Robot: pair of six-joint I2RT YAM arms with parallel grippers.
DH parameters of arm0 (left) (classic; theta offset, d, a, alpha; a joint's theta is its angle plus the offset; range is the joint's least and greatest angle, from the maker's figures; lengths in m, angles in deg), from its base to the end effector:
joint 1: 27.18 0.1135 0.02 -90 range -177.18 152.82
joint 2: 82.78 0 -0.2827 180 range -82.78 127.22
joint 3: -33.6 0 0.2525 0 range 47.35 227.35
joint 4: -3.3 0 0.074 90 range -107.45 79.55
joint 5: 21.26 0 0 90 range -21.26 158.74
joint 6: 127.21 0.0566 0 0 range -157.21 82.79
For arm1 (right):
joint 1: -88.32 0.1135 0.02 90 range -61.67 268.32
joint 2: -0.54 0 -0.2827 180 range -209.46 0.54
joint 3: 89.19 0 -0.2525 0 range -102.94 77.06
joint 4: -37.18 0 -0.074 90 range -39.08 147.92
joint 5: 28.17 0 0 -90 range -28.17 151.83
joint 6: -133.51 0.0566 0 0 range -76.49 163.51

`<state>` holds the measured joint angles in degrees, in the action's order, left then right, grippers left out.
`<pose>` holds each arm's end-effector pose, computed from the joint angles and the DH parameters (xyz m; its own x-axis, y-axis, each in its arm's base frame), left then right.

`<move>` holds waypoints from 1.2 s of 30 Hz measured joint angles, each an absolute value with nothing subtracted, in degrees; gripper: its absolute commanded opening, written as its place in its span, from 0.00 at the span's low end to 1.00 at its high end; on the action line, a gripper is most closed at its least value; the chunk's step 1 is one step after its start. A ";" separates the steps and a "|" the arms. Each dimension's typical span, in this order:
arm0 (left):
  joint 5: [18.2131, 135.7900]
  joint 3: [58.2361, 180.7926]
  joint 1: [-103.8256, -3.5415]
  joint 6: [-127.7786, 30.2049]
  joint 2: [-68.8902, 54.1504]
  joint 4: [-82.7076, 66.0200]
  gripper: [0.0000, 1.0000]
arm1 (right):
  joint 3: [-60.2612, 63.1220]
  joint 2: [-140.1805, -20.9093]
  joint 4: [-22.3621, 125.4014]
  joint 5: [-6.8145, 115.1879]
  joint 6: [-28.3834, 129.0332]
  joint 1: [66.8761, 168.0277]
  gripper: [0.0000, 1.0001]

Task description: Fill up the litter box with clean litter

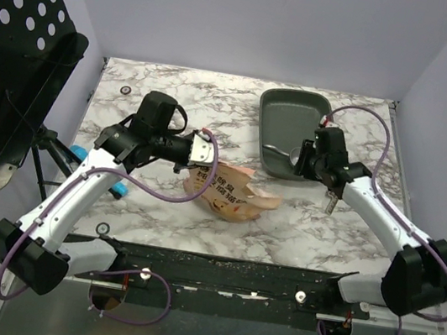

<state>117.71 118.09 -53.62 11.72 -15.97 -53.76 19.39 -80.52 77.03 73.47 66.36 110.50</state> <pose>0.1916 -0.1429 0.3795 0.2407 0.4330 -0.8686 0.9633 0.0026 0.2683 0.2905 0.1061 0.2521 -0.7452 0.1069 -0.6582 0.0445 0.9928 0.1109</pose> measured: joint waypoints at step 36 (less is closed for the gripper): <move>100.62 74.48 -55.57 -7.51 -50.20 -8.19 0.00 | 6.76 -77.07 82.15 25.82 17.64 126.74 0.66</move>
<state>100.62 74.48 -55.57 -7.51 -50.20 -8.19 6.76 -77.07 82.15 25.82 17.64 126.74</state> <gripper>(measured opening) 0.018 0.662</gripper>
